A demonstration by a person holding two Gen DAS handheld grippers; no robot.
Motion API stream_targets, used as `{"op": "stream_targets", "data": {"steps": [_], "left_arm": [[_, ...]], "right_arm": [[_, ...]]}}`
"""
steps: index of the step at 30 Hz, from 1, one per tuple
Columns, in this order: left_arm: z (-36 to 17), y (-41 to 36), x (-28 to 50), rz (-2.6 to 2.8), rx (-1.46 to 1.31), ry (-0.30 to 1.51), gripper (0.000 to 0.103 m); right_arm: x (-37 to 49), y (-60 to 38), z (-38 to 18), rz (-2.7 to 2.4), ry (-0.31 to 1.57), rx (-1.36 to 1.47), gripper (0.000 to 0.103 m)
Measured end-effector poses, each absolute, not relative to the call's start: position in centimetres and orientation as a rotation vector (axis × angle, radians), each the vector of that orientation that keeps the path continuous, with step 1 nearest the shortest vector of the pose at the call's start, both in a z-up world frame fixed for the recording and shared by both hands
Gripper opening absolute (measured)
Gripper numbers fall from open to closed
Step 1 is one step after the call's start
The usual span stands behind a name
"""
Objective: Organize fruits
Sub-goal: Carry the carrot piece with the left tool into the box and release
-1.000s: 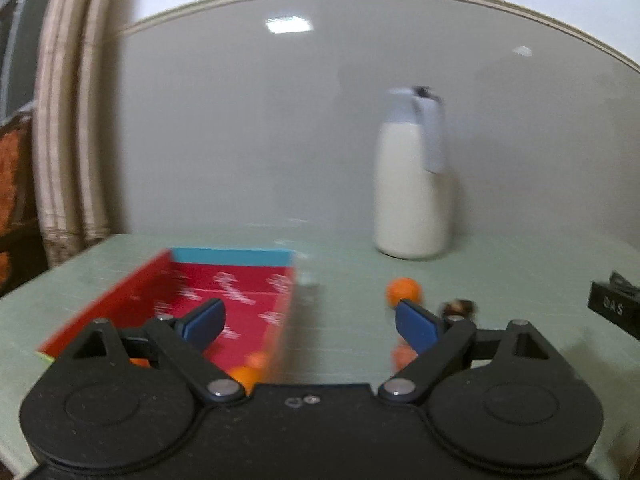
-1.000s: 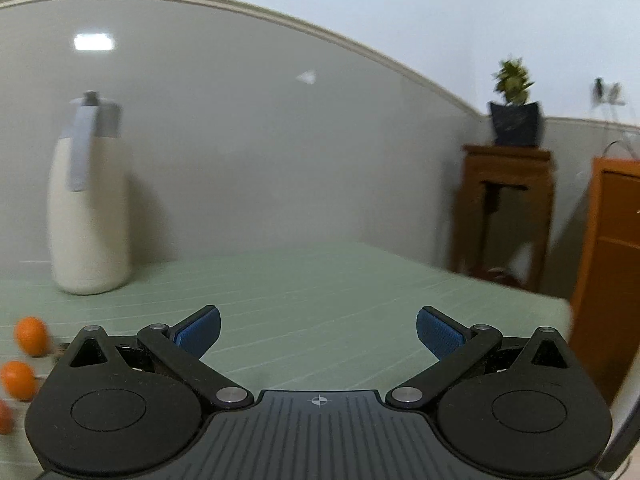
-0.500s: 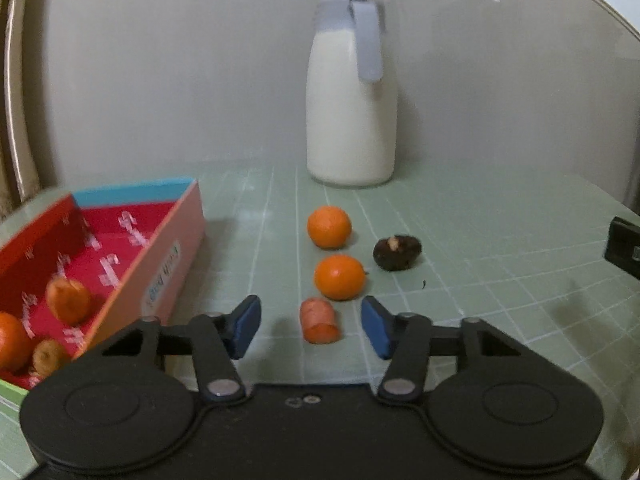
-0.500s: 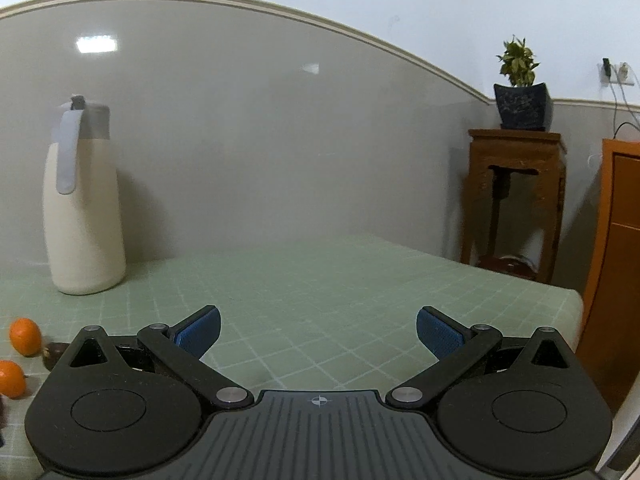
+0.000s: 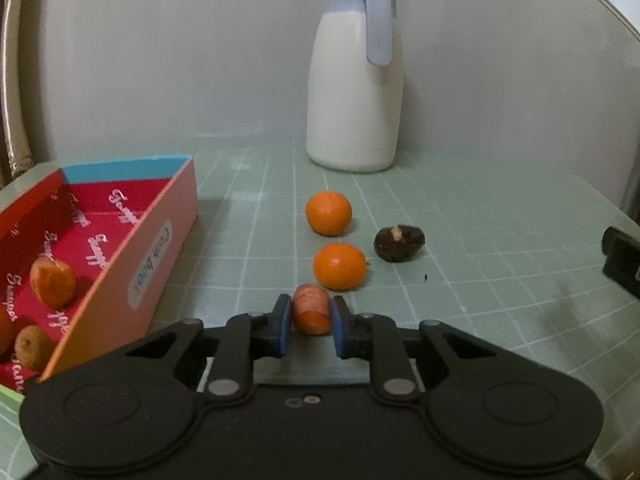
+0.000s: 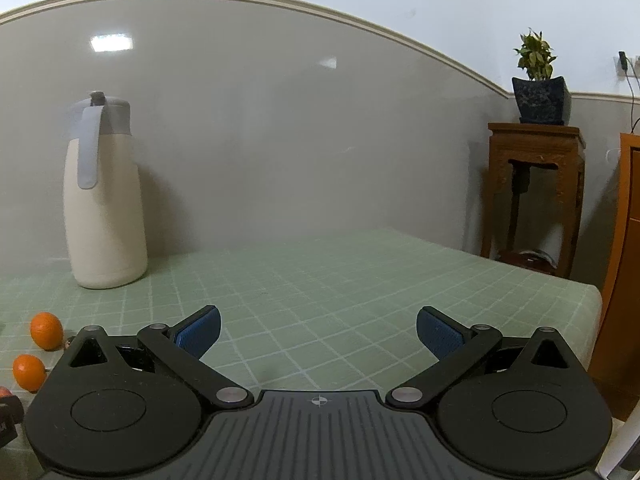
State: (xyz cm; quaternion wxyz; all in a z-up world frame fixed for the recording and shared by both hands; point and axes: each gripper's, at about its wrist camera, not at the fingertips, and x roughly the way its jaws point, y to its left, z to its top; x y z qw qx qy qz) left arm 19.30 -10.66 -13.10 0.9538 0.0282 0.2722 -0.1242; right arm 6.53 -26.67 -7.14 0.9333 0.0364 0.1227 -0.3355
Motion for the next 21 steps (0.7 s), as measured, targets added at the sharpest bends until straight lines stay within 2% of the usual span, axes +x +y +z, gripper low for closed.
{"op": "stream_targets", "data": {"steps": [21], "left_arm": [[-8.9, -3.9, 16.2, -0.038, 0.014, 0.316, 0.011]], "right_arm": [[7.0, -23.9, -7.1, -0.586, 0.254, 0.056, 0.103]]}}
